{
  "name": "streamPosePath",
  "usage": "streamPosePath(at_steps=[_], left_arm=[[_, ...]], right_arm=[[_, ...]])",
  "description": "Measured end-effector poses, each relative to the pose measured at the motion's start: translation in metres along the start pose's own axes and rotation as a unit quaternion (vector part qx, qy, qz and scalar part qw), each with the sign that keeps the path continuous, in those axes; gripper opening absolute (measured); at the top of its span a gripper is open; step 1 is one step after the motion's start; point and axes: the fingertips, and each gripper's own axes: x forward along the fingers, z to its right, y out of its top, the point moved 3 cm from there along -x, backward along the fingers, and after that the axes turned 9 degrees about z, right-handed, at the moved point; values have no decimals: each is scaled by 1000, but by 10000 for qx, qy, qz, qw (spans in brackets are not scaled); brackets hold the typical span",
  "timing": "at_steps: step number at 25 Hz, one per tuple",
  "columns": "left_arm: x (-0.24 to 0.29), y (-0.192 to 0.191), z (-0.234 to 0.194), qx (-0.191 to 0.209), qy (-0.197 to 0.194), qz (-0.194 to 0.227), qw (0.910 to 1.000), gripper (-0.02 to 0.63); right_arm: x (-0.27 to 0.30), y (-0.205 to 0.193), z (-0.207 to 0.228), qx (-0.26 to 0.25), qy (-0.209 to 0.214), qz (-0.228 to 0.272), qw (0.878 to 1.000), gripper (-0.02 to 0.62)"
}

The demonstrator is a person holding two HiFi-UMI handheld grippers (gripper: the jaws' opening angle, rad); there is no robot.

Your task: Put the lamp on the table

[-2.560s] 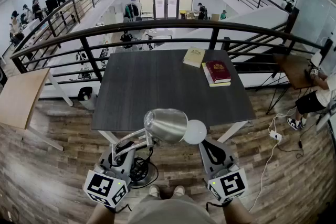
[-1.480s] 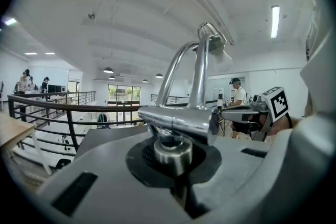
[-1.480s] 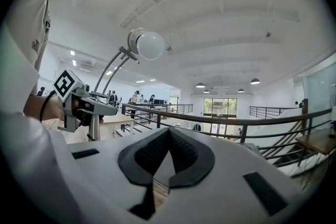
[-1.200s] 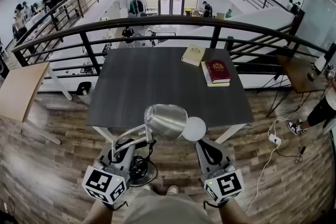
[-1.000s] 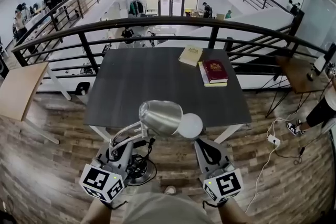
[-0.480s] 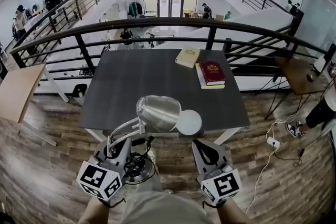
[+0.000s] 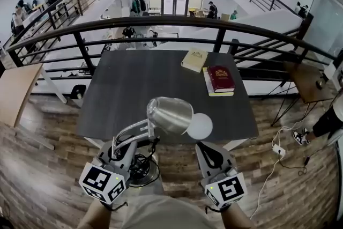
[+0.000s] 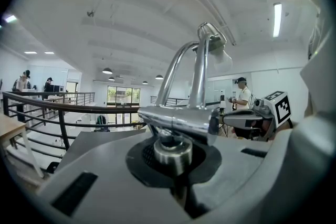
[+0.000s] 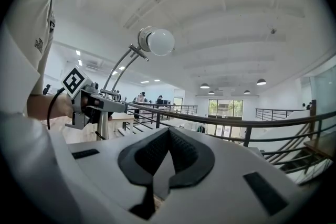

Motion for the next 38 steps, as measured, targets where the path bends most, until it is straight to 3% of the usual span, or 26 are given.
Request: streamPosePath(at_steps=[10, 26, 32, 38], left_arm=[[75, 1, -78, -48, -132, -136, 9998, 3], [201, 36, -239, -53, -415, -307, 9987, 3], [235, 43, -275, -20, -423, -298, 9987, 3], [256, 39, -284, -81, -392, -396, 9984, 3]], right_arm=[[102, -15, 40, 83, -38, -167, 9998, -2], [302, -7, 99, 150, -238, -344, 9990, -2], [346, -7, 120, 185, -323, -323, 9988, -2], [359, -18, 147, 235, -442, -333, 9982, -2]])
